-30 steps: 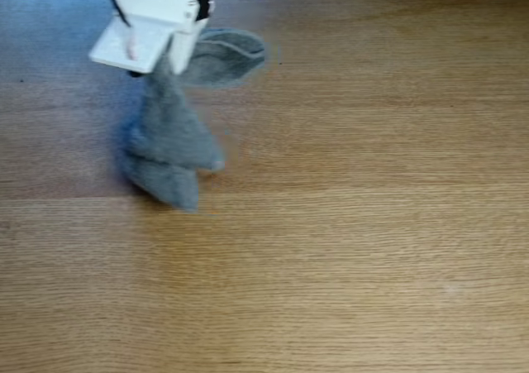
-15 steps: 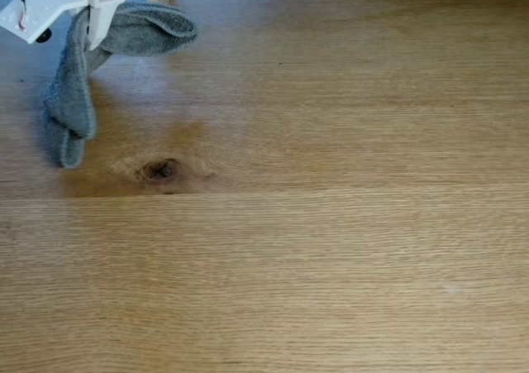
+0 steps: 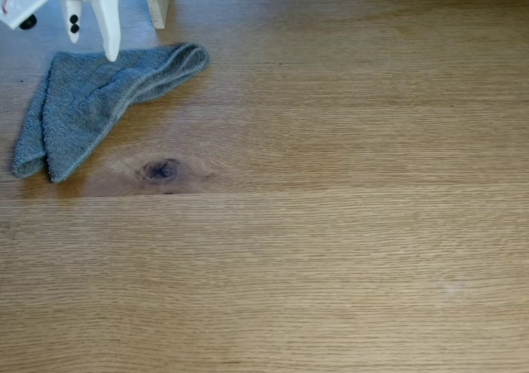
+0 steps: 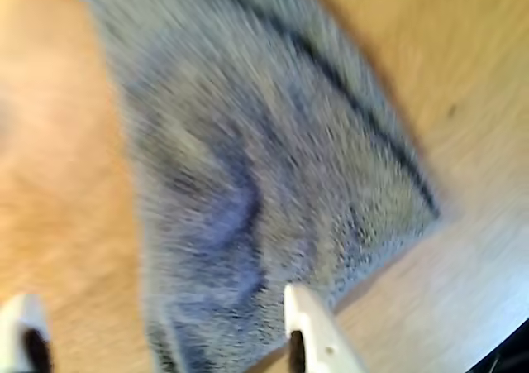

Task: Clean the area in front of the robot

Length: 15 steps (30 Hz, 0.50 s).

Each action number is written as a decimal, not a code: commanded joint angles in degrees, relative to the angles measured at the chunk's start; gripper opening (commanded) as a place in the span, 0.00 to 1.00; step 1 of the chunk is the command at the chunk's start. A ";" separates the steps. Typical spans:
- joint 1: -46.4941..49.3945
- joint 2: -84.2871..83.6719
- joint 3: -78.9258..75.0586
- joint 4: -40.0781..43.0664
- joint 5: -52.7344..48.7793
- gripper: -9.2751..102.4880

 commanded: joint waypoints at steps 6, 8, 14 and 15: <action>-18.54 13.01 -1.49 -0.53 1.05 0.11; -23.38 13.54 -1.49 0.18 1.41 0.08; -37.97 12.48 -1.41 5.71 3.78 0.08; -39.99 11.95 -1.41 6.59 4.39 0.08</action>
